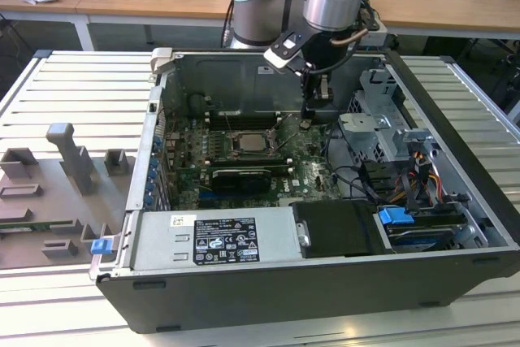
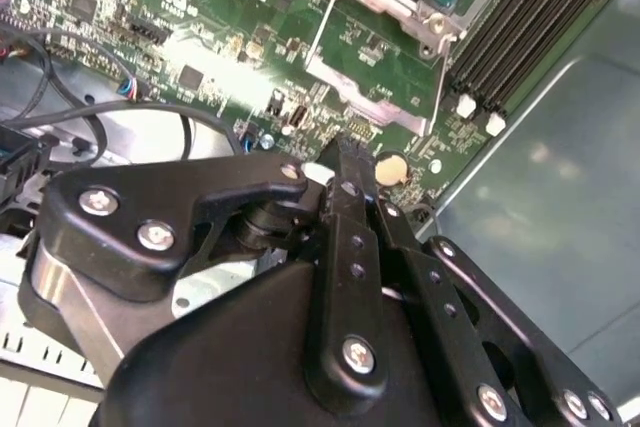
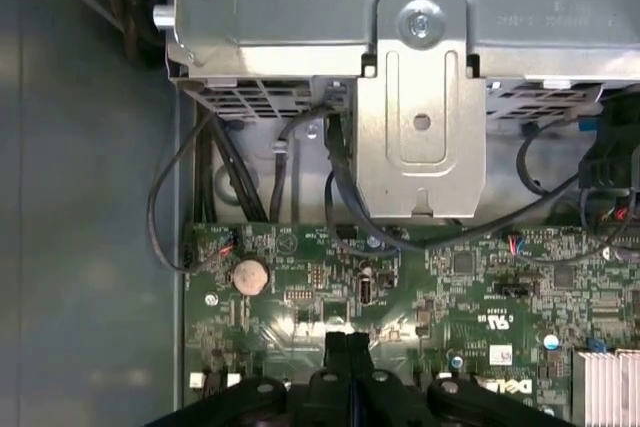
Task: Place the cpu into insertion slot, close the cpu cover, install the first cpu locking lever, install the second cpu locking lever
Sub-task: 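Close the cpu cover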
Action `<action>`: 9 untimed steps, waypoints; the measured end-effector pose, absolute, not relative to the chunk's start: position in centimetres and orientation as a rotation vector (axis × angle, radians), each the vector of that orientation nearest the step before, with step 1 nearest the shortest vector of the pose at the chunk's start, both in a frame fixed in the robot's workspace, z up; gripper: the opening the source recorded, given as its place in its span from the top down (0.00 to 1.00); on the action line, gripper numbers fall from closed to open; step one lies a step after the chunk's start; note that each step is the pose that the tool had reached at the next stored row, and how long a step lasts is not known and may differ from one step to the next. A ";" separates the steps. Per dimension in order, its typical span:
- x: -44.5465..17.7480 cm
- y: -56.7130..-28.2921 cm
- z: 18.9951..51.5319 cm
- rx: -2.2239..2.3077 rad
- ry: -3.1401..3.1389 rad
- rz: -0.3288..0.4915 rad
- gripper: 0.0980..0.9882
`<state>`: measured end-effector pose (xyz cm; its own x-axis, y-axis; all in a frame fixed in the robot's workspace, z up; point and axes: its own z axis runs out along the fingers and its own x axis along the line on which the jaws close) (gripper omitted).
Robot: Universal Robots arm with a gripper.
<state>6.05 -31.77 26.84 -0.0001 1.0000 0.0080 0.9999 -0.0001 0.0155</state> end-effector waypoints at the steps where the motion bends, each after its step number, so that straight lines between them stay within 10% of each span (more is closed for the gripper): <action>1: 6.1 -31.8 26.8 2.217 2.218 0.026 0.99; 9: 6.1 -32.1 25.7 2.207 2.229 0.029 0.99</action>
<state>6.08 -32.14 25.66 -0.0102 0.9999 0.0096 0.9998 0.0101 0.0161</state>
